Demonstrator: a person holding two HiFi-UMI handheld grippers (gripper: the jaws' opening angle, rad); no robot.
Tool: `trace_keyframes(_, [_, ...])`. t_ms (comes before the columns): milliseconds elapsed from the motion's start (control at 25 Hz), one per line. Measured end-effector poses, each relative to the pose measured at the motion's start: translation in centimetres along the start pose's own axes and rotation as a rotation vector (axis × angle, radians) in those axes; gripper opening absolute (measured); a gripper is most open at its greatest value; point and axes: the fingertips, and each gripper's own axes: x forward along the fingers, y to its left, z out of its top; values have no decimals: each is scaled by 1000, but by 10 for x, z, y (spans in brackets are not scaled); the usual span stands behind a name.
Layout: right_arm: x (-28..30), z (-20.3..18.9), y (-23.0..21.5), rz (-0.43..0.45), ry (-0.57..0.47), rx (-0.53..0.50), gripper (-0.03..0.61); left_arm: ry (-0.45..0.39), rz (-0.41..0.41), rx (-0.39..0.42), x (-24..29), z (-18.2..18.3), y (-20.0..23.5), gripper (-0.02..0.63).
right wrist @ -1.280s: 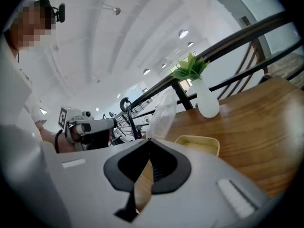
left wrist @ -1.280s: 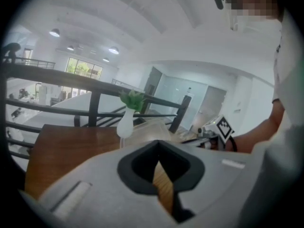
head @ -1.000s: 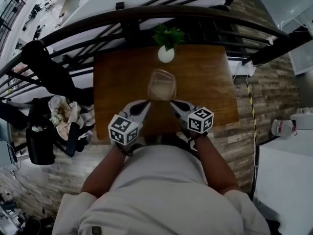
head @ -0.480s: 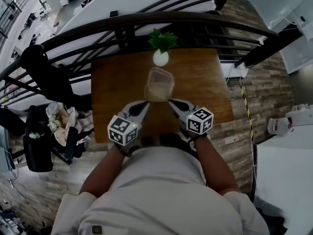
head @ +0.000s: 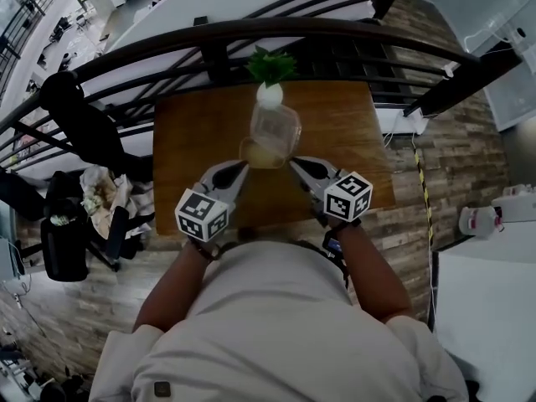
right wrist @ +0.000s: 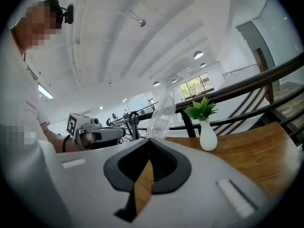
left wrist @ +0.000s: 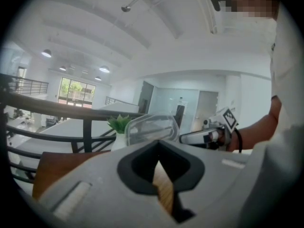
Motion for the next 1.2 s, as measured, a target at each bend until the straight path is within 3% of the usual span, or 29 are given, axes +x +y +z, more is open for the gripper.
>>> trace_keyframes(240, [-37,5,-5,59,16,-37,6,0,56,-22,20,0,-25,3])
trace_keyframes(640, [-109,-24,-9,158,52,-43,6,-6,126,9,43,-16,-106,3])
trace_keyframes(1200, [-171,-59,17,244,83,-37,6,12,228,-32,20,-52,-172,3])
